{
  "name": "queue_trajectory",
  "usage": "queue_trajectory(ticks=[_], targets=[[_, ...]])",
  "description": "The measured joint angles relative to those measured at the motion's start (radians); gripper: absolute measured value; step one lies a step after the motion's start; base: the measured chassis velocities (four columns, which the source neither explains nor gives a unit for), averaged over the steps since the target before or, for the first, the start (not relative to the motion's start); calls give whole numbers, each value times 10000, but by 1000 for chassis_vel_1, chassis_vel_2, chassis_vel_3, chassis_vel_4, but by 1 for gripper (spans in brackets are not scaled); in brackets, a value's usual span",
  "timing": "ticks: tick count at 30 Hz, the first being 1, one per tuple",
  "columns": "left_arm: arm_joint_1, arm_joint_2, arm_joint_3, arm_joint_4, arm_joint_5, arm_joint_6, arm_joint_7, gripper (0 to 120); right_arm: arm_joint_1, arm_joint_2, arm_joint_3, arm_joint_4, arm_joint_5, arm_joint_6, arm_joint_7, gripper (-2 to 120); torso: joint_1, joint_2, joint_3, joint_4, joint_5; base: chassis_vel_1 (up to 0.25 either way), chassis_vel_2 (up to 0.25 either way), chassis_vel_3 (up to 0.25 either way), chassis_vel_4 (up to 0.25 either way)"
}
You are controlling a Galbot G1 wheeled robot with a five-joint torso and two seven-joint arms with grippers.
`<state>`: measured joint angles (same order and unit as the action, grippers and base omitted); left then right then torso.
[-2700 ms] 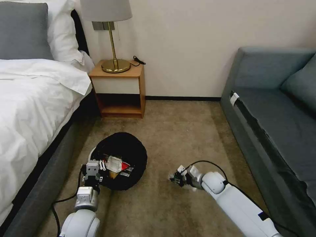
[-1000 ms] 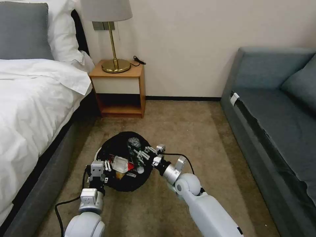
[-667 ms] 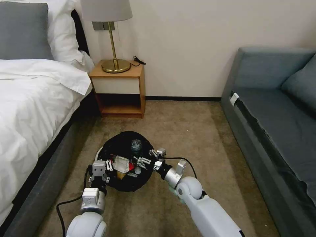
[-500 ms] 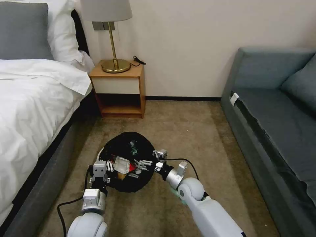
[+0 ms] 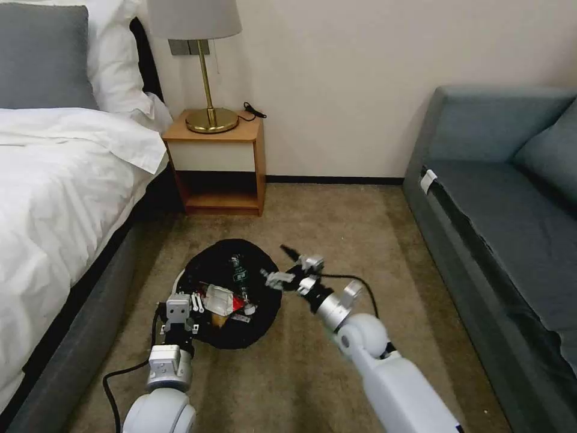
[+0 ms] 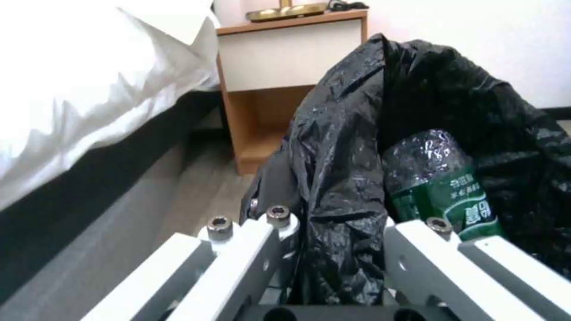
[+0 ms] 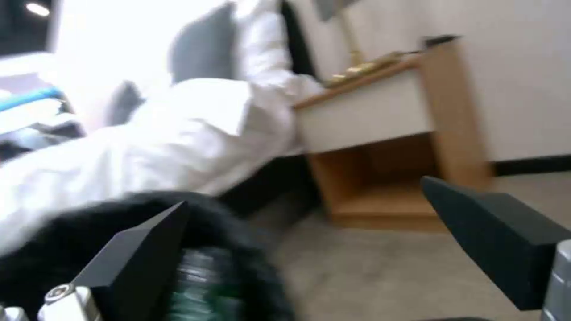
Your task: Pick up the trash bin, then pick up the garbage on the floor and place it into the trash bin.
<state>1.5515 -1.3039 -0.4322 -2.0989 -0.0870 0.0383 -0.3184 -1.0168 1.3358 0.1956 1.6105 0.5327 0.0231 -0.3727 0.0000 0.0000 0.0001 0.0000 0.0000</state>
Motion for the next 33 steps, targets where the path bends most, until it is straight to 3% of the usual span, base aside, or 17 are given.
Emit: queue_trajectory(ticks=[5,8,9,11,12,15,20,26,28,33], targets=[[-95,34,17,-224,-867,480,-231,4,-125,-291,564,-199,-325,-197,501,100,0,0,0,-1,1,0,0,0,0],[-216,87,10,-431,-2090,969,-573,4,-230,-380,1015,-505,-615,-279,872,100,0,0,-1,-1,2,0,0,0,0],[-216,87,10,-431,-2090,969,-573,4,-230,-380,1015,-505,-615,-279,872,100,0,0,-1,-1,2,0,0,0,0],[-354,103,-52,-563,-3228,1262,-953,4,-290,-388,1272,-712,-779,-305,1018,100,0,0,-1,-1,3,0,0,0,0],[-354,103,-52,-563,-3228,1262,-953,4,-290,-388,1272,-712,-779,-305,1018,100,0,0,-1,-1,3,0,0,0,0],[-531,88,-165,-622,-4305,1420,-1397,4,-326,-395,1462,-916,-1037,-347,1036,100,0,0,-1,-1,3,0,0,0,0],[-701,73,-418,-195,-5102,1329,-1837,4,-282,-333,1707,-1220,-1301,-304,1007,100,0,0,-1,0,0,0,0,0,0],[-719,158,-463,92,-6101,1145,-1933,4,-263,-283,1872,-1285,-1375,-280,993,100,0,0,-1,2,1,0,0,0,0],[-899,98,-407,477,-6924,724,-1914,4,-261,-238,1958,-1279,-1375,-285,988,100,0,0,-1,-1,1,0,0,0,0],[-1116,84,-308,979,-7297,452,-1863,4,-319,-174,2035,-1234,-1372,-301,987,100,0,0,-1,0,0,0,0,0,0]])
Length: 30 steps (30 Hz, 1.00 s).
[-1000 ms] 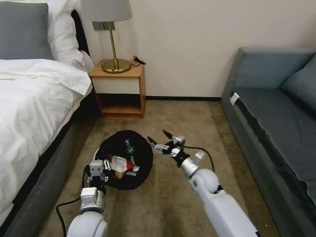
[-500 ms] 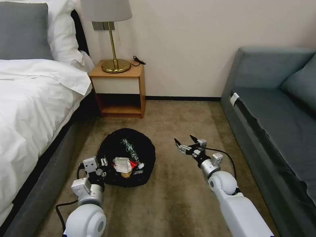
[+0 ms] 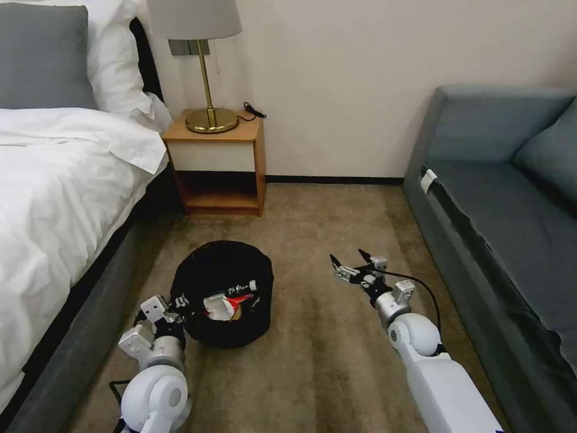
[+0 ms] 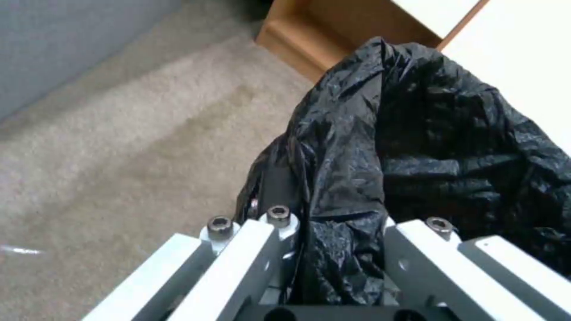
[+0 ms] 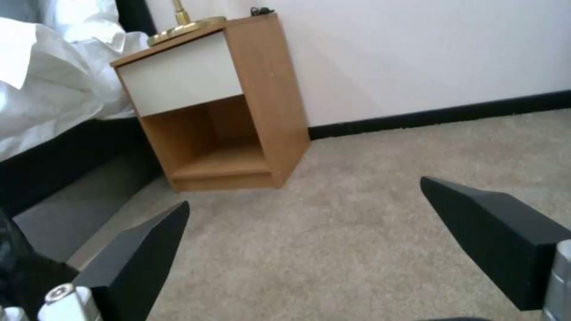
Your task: Pick up the trash bin, then pick up the garbage on the floor and place it into the trash bin.
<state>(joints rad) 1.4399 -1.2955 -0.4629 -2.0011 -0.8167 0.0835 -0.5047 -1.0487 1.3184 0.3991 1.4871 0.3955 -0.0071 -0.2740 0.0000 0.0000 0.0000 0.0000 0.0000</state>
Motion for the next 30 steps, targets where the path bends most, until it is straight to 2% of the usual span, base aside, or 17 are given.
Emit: queue_trajectory(ticks=[7,10,11,14,15,20,21,23,26,28,30], targets=[[-167,161,-1,506,-558,-34,-22,7,-93,62,88,-10,-70,24,1,100,0,0,0,0,0,0,0,0,0],[-233,221,-45,735,-600,-47,-177,20,-115,125,104,6,-168,25,-16,100,0,0,0,1,1,0,0,0,0],[-233,221,-45,735,-600,-47,-177,20,-115,125,104,6,-168,25,-16,100,0,0,0,1,1,0,0,0,0],[-228,283,-99,743,-600,-48,-304,36,-164,179,132,101,-226,-28,-19,100,0,0,0,1,0,0,0,0,0],[-228,283,-99,743,-600,-48,-304,36,-164,179,132,101,-226,-28,-19,100,0,0,0,1,0,0,0,0,0],[-117,408,-190,610,-435,-26,-492,55,-394,194,202,446,-236,-207,-47,100,0,0,0,0,1,0,0,0,0],[-117,408,-190,610,-435,-26,-492,55,-394,194,202,446,-236,-207,-47,100,0,0,0,0,1,0,0,0,0],[-45,423,-211,532,-71,-42,-512,68,-469,191,264,621,-216,-259,-47,100,0,0,0,1,1,0,0,0,0],[-37,386,-242,532,372,-143,-508,74,-530,182,312,748,-201,-276,-47,100,0,0,0,0,0,0,0,0,0],[-32,372,-251,532,919,-334,-407,86,-610,167,372,831,-213,-236,-47,100,0,0,0,0,0,0,0,0,0],[4,367,-251,558,1487,-599,-205,92,-674,173,420,833,-281,-73,-16,100,0,0,0,-1,0,0,0,0,0]])
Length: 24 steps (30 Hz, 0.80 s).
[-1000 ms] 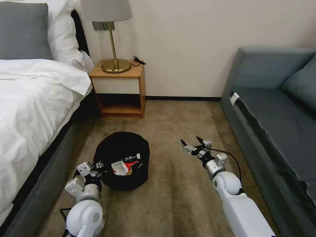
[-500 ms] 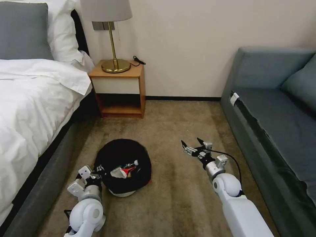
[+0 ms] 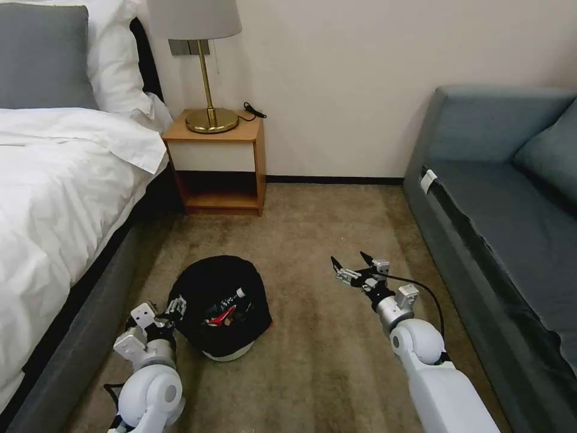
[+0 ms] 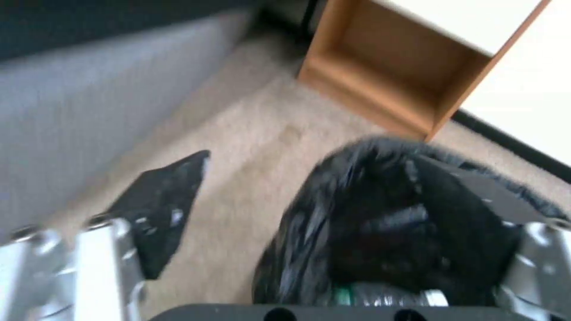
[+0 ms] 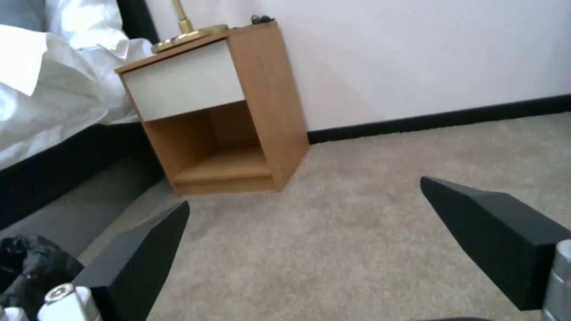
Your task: Pick up the trash bin, then pick up the garbage on the floor and place it into the trash bin.
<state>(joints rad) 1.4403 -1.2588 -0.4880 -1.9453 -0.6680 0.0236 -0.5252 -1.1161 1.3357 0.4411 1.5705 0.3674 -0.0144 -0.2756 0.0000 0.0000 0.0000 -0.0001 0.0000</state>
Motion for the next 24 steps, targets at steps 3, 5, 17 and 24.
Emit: queue_trajectory(ticks=[3,5,17,24], targets=[[152,17,26,51,1217,-564,438,99,-112,48,89,-35,-134,379,49,100,0,0,0,0,0,0,0,0,0],[263,32,51,50,1895,-800,660,100,-232,63,113,-6,-91,570,21,100,0,0,0,2,1,0,0,0,0],[640,-181,276,-213,5494,-2057,1380,100,-856,413,288,420,-47,1132,244,100,0,0,0,1,0,0,0,0,0],[842,-489,427,-275,7059,-2890,1668,100,-1350,1004,645,882,-74,1315,298,100,0,0,0,1,0,0,0,0,0]])
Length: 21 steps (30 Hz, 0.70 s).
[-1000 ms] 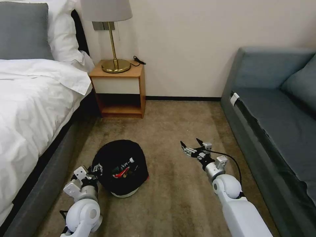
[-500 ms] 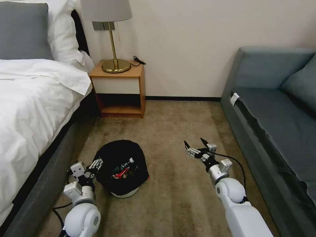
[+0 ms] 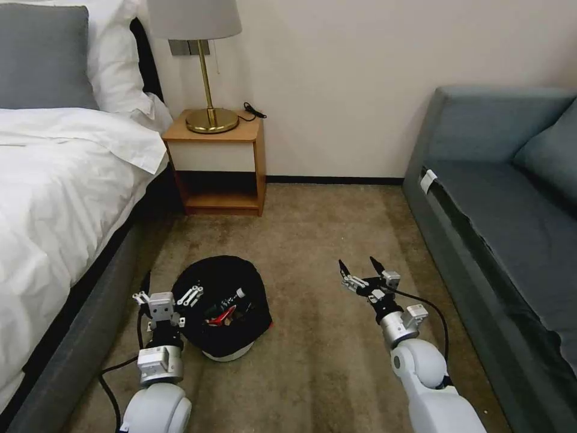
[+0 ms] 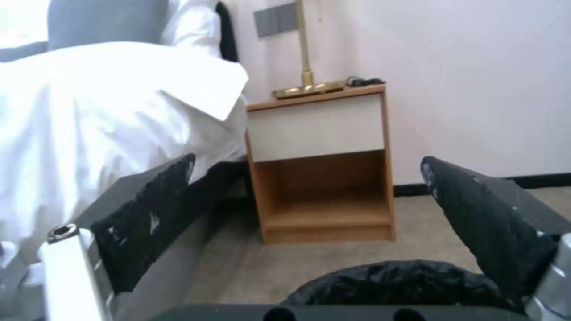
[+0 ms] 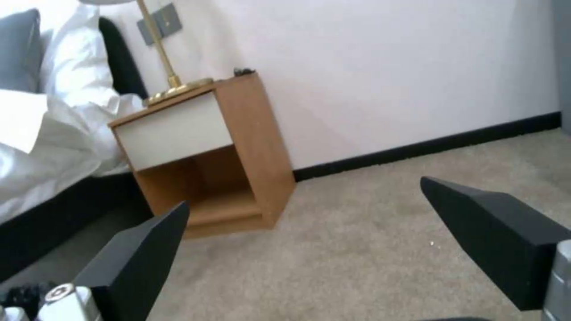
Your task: Pick up the trash bin, then pick up the garbage on the floor and place it into the trash bin.
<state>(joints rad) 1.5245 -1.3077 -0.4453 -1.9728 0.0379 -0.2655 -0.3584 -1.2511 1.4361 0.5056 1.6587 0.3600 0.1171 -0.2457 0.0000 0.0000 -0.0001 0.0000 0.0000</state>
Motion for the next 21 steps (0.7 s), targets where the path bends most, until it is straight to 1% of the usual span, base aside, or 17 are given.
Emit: queue_trajectory(ticks=[4,5,10,13,15,21], targets=[[97,-66,65,-29,243,-215,169,100,-157,222,107,54,-44,131,-51,100,0,0,0,1,0,0,0,0,0],[123,-122,101,-29,470,-429,283,100,-273,378,172,113,-61,195,-104,100,0,0,1,1,1,0,0,0,0],[145,-250,196,-25,812,-706,385,100,-607,650,225,309,-47,309,-173,100,0,0,1,0,0,0,0,0,0],[143,-285,230,-22,860,-761,391,99,-696,754,255,343,-51,383,-230,100,0,0,1,0,0,0,0,0,0],[138,-288,278,-12,863,-772,391,99,-778,954,324,367,-66,473,-268,100,0,0,1,0,1,0,0,0,0],[139,-267,295,2,854,-747,374,99,-806,1034,349,384,-66,488,-273,100,0,0,1,0,0,0,0,0,0]])
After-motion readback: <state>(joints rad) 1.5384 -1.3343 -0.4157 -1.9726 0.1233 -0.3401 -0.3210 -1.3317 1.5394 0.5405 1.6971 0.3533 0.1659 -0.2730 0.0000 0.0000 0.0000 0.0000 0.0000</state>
